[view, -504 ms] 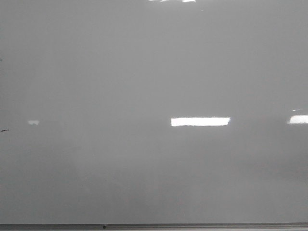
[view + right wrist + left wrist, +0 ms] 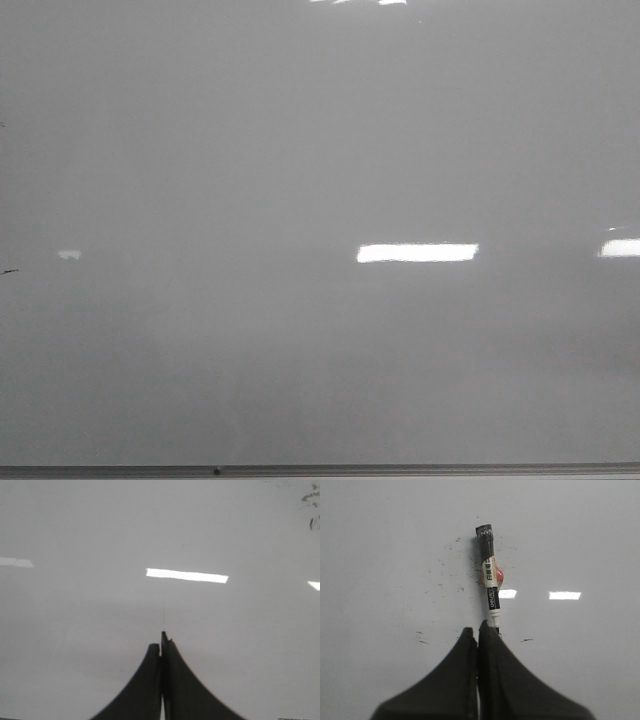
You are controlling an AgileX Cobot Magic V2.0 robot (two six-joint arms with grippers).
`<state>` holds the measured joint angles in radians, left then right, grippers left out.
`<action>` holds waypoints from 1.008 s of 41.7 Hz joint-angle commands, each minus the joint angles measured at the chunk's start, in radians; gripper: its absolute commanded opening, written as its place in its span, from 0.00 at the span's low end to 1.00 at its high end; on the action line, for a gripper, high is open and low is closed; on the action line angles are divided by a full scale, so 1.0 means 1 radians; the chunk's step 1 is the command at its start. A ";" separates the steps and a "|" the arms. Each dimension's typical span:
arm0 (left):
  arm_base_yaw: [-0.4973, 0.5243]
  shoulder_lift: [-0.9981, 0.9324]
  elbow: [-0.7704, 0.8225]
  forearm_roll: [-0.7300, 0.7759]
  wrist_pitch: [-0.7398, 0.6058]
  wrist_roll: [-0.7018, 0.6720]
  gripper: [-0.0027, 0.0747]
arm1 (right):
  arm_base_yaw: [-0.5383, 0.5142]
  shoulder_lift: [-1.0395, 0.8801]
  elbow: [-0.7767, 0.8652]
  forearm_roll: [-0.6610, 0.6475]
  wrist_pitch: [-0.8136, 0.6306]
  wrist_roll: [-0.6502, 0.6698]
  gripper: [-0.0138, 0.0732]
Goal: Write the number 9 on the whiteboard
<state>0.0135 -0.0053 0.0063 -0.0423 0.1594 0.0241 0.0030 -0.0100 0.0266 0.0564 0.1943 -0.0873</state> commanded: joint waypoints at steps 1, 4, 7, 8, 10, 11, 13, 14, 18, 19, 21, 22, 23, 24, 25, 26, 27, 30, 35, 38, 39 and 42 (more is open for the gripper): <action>0.001 -0.019 0.003 -0.003 -0.087 -0.011 0.01 | -0.006 -0.019 -0.003 -0.010 -0.075 0.004 0.08; 0.001 -0.019 0.003 -0.003 -0.087 -0.011 0.01 | -0.006 -0.019 -0.003 -0.010 -0.075 0.004 0.08; 0.001 -0.019 0.003 -0.003 -0.087 -0.011 0.01 | -0.006 -0.019 -0.003 -0.010 -0.075 0.004 0.08; 0.001 -0.019 0.003 -0.003 -0.087 -0.011 0.01 | -0.006 -0.019 -0.003 -0.010 -0.075 0.004 0.08; 0.001 -0.019 0.003 -0.003 -0.087 -0.011 0.01 | -0.006 -0.019 -0.003 -0.010 -0.075 0.004 0.08; 0.001 -0.019 0.003 -0.003 -0.087 -0.011 0.01 | -0.006 -0.019 -0.003 -0.010 -0.075 0.004 0.08; 0.001 -0.019 0.003 -0.003 -0.087 -0.011 0.01 | -0.006 -0.019 -0.003 -0.010 -0.075 0.004 0.08; 0.001 -0.019 0.003 -0.003 -0.087 -0.011 0.01 | -0.006 -0.019 -0.003 -0.010 -0.075 0.004 0.08; 0.001 -0.019 0.003 -0.003 -0.087 -0.011 0.01 | -0.006 -0.019 -0.003 -0.010 -0.075 0.004 0.08; 0.001 -0.019 0.003 -0.003 -0.087 -0.011 0.01 | -0.006 -0.019 -0.003 -0.010 -0.075 0.004 0.08; 0.001 -0.019 0.003 -0.003 -0.087 -0.011 0.01 | -0.006 -0.019 -0.003 -0.010 -0.075 0.004 0.08; 0.001 -0.019 0.003 -0.003 -0.087 -0.011 0.01 | -0.006 -0.019 -0.003 -0.010 -0.075 0.004 0.08; 0.001 -0.019 0.003 -0.003 -0.087 -0.011 0.01 | -0.006 -0.019 -0.003 -0.010 -0.075 0.004 0.08; 0.001 -0.019 0.003 -0.003 -0.087 -0.011 0.01 | -0.006 -0.019 -0.003 -0.010 -0.075 0.004 0.08; 0.001 -0.019 0.003 -0.003 -0.087 -0.011 0.01 | -0.006 -0.019 -0.003 -0.010 -0.075 0.004 0.08; 0.001 -0.019 0.003 -0.003 -0.087 -0.011 0.01 | -0.006 -0.019 -0.003 -0.010 -0.075 0.004 0.08; 0.001 -0.019 0.003 -0.003 -0.087 -0.011 0.01 | -0.006 -0.019 -0.003 -0.010 -0.075 0.004 0.08; 0.001 -0.019 0.003 -0.003 -0.087 -0.011 0.01 | -0.006 -0.019 -0.003 -0.010 -0.076 0.004 0.08; 0.001 -0.019 0.003 -0.003 -0.091 -0.011 0.01 | -0.006 -0.019 -0.003 -0.010 -0.079 0.004 0.08; 0.001 -0.019 0.003 -0.003 -0.112 -0.011 0.01 | -0.006 -0.019 -0.003 -0.010 -0.097 0.004 0.08; 0.001 -0.019 0.003 -0.003 -0.125 -0.011 0.01 | -0.006 -0.019 -0.003 -0.009 -0.110 0.004 0.08; 0.001 -0.019 0.001 -0.003 -0.196 -0.011 0.01 | -0.006 -0.019 -0.023 0.007 -0.143 0.004 0.08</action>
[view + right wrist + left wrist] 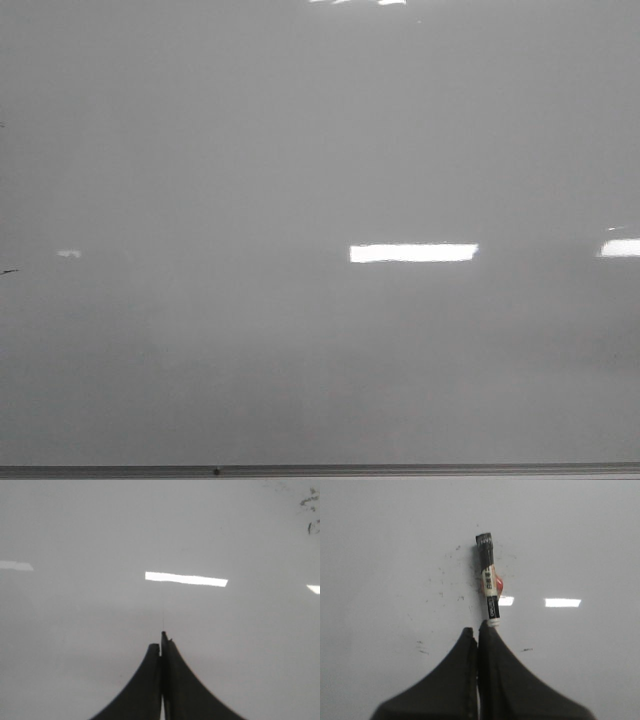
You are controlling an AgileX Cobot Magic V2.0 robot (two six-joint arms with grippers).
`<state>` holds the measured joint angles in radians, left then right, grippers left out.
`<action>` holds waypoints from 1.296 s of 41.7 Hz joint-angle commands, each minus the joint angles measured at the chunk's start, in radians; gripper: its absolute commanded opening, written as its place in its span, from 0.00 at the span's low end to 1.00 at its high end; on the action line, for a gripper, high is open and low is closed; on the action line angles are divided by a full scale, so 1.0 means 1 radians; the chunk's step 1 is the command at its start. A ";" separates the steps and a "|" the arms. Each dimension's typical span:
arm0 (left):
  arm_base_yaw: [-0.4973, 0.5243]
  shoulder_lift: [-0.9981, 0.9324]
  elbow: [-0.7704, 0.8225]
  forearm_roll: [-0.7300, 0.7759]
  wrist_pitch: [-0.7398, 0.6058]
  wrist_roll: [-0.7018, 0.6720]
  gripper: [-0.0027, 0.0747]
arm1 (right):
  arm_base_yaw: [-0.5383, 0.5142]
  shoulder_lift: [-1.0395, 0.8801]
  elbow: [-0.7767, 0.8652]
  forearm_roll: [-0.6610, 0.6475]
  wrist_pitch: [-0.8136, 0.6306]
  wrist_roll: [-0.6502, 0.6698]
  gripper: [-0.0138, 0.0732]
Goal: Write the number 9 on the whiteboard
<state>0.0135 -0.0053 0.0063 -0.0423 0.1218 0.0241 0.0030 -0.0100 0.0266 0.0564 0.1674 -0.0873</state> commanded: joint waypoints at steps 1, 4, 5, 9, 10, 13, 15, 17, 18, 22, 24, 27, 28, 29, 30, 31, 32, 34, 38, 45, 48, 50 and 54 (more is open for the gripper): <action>0.001 -0.019 -0.002 -0.003 -0.173 -0.011 0.01 | -0.006 -0.019 -0.036 0.015 -0.115 0.004 0.08; 0.001 -0.019 -0.028 -0.003 -0.203 -0.011 0.01 | -0.006 -0.019 -0.088 0.030 -0.093 0.004 0.08; 0.001 -0.019 -0.043 -0.003 -0.198 -0.011 0.01 | -0.006 -0.019 -0.109 0.032 -0.081 0.004 0.08; 0.001 -0.012 -0.119 0.002 -0.141 -0.011 0.01 | -0.006 -0.015 -0.206 0.035 -0.008 0.004 0.08; 0.001 -0.003 -0.139 0.002 -0.122 -0.011 0.01 | -0.006 -0.011 -0.239 0.035 0.017 0.004 0.08; 0.001 0.027 -0.211 0.002 -0.050 -0.011 0.01 | -0.006 0.019 -0.309 0.036 0.067 0.004 0.08; 0.001 0.061 -0.255 0.004 0.008 -0.011 0.01 | -0.006 0.048 -0.351 0.038 0.096 0.004 0.08; 0.001 0.091 -0.295 0.006 0.065 -0.009 0.01 | -0.006 0.083 -0.388 0.042 0.124 0.004 0.08; 0.001 0.109 -0.312 0.010 0.089 -0.003 0.01 | -0.006 0.102 -0.404 0.043 0.136 0.004 0.08; 0.001 0.190 -0.365 0.023 0.148 -0.001 0.01 | -0.006 0.174 -0.449 0.057 0.162 0.004 0.08; 0.001 0.218 -0.372 0.023 0.144 -0.001 0.01 | -0.006 0.204 -0.458 0.057 0.166 0.004 0.08; 0.001 0.245 -0.374 0.023 0.126 -0.001 0.01 | -0.006 0.232 -0.460 0.057 0.177 0.004 0.08; 0.001 0.246 -0.374 0.023 0.124 -0.001 0.01 | -0.006 0.236 -0.460 0.057 0.181 0.004 0.08; 0.001 0.248 -0.374 0.021 0.124 -0.001 0.02 | -0.006 0.238 -0.460 0.057 0.185 0.004 0.08; 0.001 0.248 -0.374 0.017 0.124 -0.001 0.03 | -0.006 0.239 -0.460 0.057 0.187 0.004 0.08; 0.001 0.248 -0.374 0.016 0.124 -0.001 0.05 | -0.006 0.239 -0.460 0.057 0.190 0.004 0.08; 0.001 0.248 -0.374 0.016 0.124 -0.001 0.08 | -0.006 0.239 -0.460 0.057 0.190 0.004 0.09; 0.001 0.248 -0.374 0.016 0.124 -0.001 0.18 | -0.006 0.239 -0.460 0.057 0.190 0.004 0.14; 0.001 0.248 -0.374 0.016 0.124 -0.001 0.46 | -0.006 0.239 -0.460 0.057 0.187 0.004 0.31; 0.001 0.248 -0.374 0.014 0.119 -0.001 0.86 | -0.006 0.239 -0.460 0.057 0.186 0.004 0.68; 0.001 0.248 -0.374 -0.016 0.116 -0.001 0.87 | -0.006 0.239 -0.460 0.057 0.186 0.004 0.74; 0.001 0.256 -0.374 -0.042 0.118 -0.001 0.87 | -0.006 0.239 -0.460 0.057 0.186 0.004 0.74; -0.001 0.310 -0.374 -0.129 0.137 -0.001 0.87 | -0.006 0.239 -0.460 0.057 0.186 0.004 0.74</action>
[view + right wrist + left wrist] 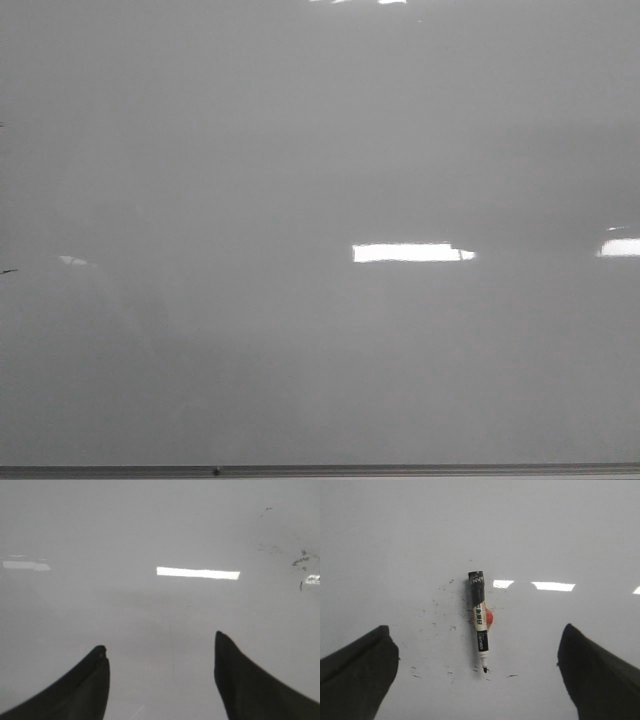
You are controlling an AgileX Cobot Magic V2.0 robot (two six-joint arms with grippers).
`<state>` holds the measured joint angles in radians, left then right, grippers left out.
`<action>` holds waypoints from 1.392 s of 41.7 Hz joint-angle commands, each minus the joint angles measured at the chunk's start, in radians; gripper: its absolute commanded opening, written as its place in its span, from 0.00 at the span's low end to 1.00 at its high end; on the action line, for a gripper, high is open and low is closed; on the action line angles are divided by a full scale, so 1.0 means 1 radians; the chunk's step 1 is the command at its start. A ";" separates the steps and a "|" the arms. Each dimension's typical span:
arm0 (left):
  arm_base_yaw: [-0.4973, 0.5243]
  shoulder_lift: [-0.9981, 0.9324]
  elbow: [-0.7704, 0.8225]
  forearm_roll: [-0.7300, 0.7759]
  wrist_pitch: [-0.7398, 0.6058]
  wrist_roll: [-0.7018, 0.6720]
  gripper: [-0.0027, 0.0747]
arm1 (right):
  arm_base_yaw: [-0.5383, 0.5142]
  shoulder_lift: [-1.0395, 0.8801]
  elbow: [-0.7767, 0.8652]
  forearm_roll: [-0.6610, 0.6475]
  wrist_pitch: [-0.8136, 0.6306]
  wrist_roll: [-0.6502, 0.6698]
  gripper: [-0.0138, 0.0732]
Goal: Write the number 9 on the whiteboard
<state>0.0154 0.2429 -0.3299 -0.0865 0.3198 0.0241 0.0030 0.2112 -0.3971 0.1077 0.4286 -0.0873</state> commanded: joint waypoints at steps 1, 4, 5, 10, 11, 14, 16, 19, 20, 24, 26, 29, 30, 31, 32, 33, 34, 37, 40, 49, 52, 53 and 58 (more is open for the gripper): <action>-0.005 0.085 -0.038 -0.102 -0.057 -0.001 0.87 | -0.006 0.018 -0.036 0.006 -0.076 0.004 0.74; -0.018 0.170 -0.040 -0.185 -0.056 -0.001 0.87 | -0.006 0.018 -0.036 0.006 -0.078 0.004 0.74; -0.025 0.211 -0.040 -0.207 -0.062 -0.001 0.87 | -0.006 0.018 -0.036 0.006 -0.078 0.004 0.74; -0.059 0.364 -0.052 -0.253 -0.105 -0.001 0.87 | -0.006 0.018 -0.036 0.006 -0.078 0.004 0.74; -0.066 0.393 -0.060 -0.253 -0.122 -0.001 0.87 | -0.006 0.018 -0.036 0.006 -0.078 0.004 0.74; -0.085 0.482 -0.080 -0.251 -0.164 -0.001 0.87 | -0.006 0.018 -0.036 0.006 -0.078 0.004 0.74; -0.093 0.555 -0.099 -0.247 -0.193 -0.001 0.87 | -0.006 0.018 -0.036 0.006 -0.078 0.004 0.74; -0.102 0.650 -0.126 -0.225 -0.239 -0.001 0.87 | -0.006 0.018 -0.036 0.006 -0.078 0.004 0.74; -0.102 0.684 -0.136 -0.216 -0.254 -0.001 0.87 | -0.006 0.018 -0.036 0.006 -0.078 0.004 0.74; -0.100 0.835 -0.183 -0.167 -0.320 -0.001 0.87 | -0.006 0.018 -0.036 0.006 -0.078 0.004 0.74; -0.096 0.919 -0.211 -0.160 -0.358 -0.001 0.87 | -0.006 0.018 -0.036 0.006 -0.078 0.004 0.74; -0.094 1.006 -0.237 -0.160 -0.399 -0.001 0.87 | -0.006 0.018 -0.036 0.006 -0.078 0.004 0.74; -0.094 1.027 -0.247 -0.160 -0.415 -0.001 0.87 | -0.006 0.018 -0.036 0.006 -0.078 0.004 0.74; -0.094 1.048 -0.253 -0.160 -0.427 -0.001 0.86 | -0.006 0.018 -0.036 0.006 -0.078 0.004 0.74; -0.094 1.066 -0.260 -0.160 -0.435 -0.001 0.86 | -0.006 0.018 -0.036 0.006 -0.078 0.004 0.74; -0.094 1.083 -0.262 -0.160 -0.444 -0.001 0.85 | -0.006 0.018 -0.036 0.006 -0.078 0.004 0.74; -0.094 1.099 -0.268 -0.160 -0.461 -0.001 0.84 | -0.006 0.018 -0.036 0.006 -0.078 0.004 0.74; -0.094 1.141 -0.277 -0.160 -0.500 -0.001 0.80 | -0.006 0.018 -0.036 0.006 -0.078 0.004 0.74; -0.094 1.168 -0.279 -0.160 -0.550 -0.001 0.76 | -0.006 0.018 -0.036 0.006 -0.078 0.004 0.74; -0.094 1.222 -0.279 -0.137 -0.669 -0.001 0.55 | -0.006 0.018 -0.036 0.006 -0.078 0.004 0.74; -0.094 1.233 -0.279 -0.137 -0.682 -0.001 0.48 | -0.006 0.018 -0.036 0.006 -0.078 0.004 0.74; -0.094 1.233 -0.279 -0.137 -0.682 -0.001 0.45 | -0.006 0.018 -0.036 0.006 -0.078 0.004 0.74; -0.094 1.236 -0.279 -0.137 -0.682 -0.001 0.30 | -0.006 0.018 -0.036 0.006 -0.079 0.004 0.74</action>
<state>-0.0801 1.5032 -0.5806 -0.2248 -0.2810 0.0241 0.0030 0.2112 -0.3971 0.1094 0.4286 -0.0869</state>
